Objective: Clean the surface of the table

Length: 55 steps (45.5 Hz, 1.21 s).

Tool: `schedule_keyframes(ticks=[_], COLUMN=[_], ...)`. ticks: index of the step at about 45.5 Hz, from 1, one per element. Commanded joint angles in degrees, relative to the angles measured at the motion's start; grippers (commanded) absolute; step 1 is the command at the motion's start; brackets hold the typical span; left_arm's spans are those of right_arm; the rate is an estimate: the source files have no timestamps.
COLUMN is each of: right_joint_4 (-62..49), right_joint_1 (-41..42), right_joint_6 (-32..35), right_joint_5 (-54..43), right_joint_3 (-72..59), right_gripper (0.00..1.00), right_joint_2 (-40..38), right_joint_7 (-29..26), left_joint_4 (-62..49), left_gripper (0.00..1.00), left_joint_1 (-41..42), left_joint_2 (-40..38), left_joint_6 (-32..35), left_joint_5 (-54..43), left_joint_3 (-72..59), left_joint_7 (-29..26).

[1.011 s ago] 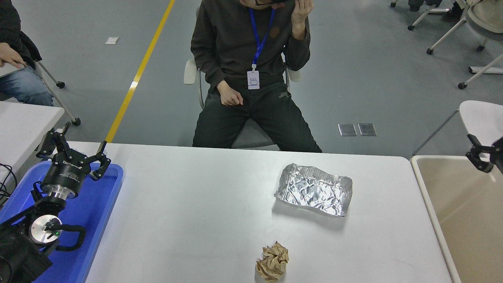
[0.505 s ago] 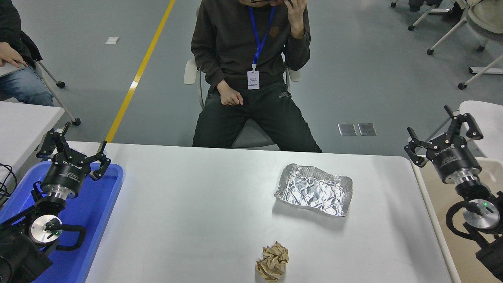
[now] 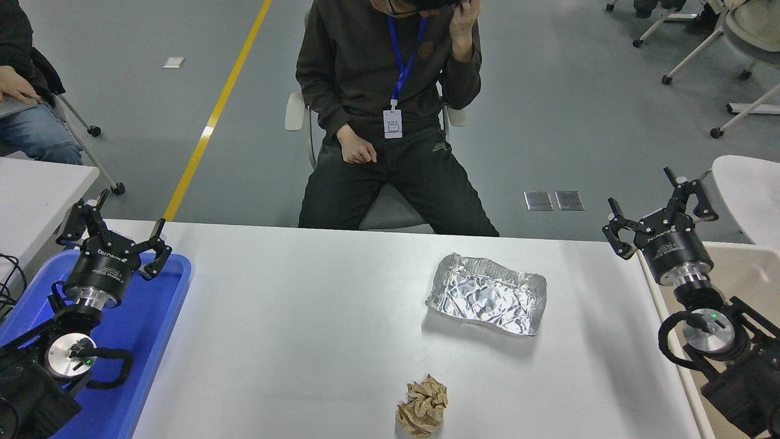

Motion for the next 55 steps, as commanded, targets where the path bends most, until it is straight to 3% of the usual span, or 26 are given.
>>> schedule_keyframes(ticks=[1, 40, 48, 55], right_joint_4=[0.13, 2.23, 13.74, 22.1], right_joint_1=[-0.55, -1.08, -1.08, -0.2], right_joint_6=[0.13, -0.49, -8.56, -14.81], right_joint_5=[-0.01, -0.27, -5.62, -15.02], right_joint_3=[-0.13, -8.47, -13.93, -15.33], right_gripper=[0.99, 0.99, 0.99, 0.99], right_joint_2=[0.45, -2.45, -9.47, -13.17], right_joint_7=[0.14, -0.48, -1.53, -8.2], left_joint_4=[0.0, 0.0, 0.0, 0.0], left_gripper=[1.0, 1.0, 1.0, 1.0], left_joint_1=[0.0, 0.0, 0.0, 0.0], left_joint_2=[0.0, 0.0, 0.0, 0.0], left_joint_6=[0.0, 0.0, 0.0, 0.0], left_joint_5=[0.0, 0.0, 0.0, 0.0], left_joint_3=[0.0, 0.0, 0.0, 0.0], left_joint_7=[0.01, 0.01, 0.01, 0.01])
